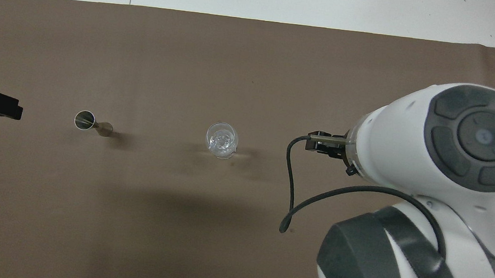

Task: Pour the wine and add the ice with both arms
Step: 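Carry the ice tin back to its spot with the right gripper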

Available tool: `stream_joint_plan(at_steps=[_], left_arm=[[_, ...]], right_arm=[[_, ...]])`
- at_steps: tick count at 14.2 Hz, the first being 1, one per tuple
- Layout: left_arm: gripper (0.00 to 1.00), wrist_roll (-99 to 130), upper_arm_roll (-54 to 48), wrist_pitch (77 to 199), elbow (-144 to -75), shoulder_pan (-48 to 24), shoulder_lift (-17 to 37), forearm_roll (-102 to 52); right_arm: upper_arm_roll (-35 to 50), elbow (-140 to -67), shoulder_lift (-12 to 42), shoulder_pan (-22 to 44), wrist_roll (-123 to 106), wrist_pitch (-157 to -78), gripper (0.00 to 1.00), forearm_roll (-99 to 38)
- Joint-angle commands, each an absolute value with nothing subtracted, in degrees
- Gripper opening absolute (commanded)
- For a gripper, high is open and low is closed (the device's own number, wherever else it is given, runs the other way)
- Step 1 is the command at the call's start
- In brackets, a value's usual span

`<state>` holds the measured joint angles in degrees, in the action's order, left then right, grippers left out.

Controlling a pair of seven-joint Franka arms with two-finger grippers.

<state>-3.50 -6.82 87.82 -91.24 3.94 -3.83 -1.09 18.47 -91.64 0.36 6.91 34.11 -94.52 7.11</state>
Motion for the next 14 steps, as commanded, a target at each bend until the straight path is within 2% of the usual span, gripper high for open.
stream_joint_plan(at_steps=[1, 6, 8, 10, 14], left_arm=[[1.0, -4.0, -6.5, 87.2, -91.4, 3.8, -4.6, -0.5], [1.0, -4.0, -6.5, 87.2, -91.4, 3.8, -4.6, -0.5], [1.0, -4.0, -6.5, 87.2, -91.4, 3.8, -4.6, -0.5], [1.0, -4.0, -6.5, 87.2, -91.4, 3.8, -4.6, -0.5], [1.0, -4.0, -6.5, 87.2, -91.4, 3.8, -4.6, -0.5]], right_arm=[[18.7, -93.5, -1.3, 4.1, 30.9, -94.8, 1.0, 5.5], [18.5, -93.5, -2.9, -0.3, 26.5, -91.8, 1.0, 3.1], [16.9, -93.1, -3.6, 0.9, 25.1, -90.1, 1.0, 3.0], [10.8, -93.2, -4.7, 4.6, 24.8, -89.0, 1.0, 2.6], [6.4, -90.9, -4.0, 4.0, 19.7, -87.6, 1.0, 0.2]])
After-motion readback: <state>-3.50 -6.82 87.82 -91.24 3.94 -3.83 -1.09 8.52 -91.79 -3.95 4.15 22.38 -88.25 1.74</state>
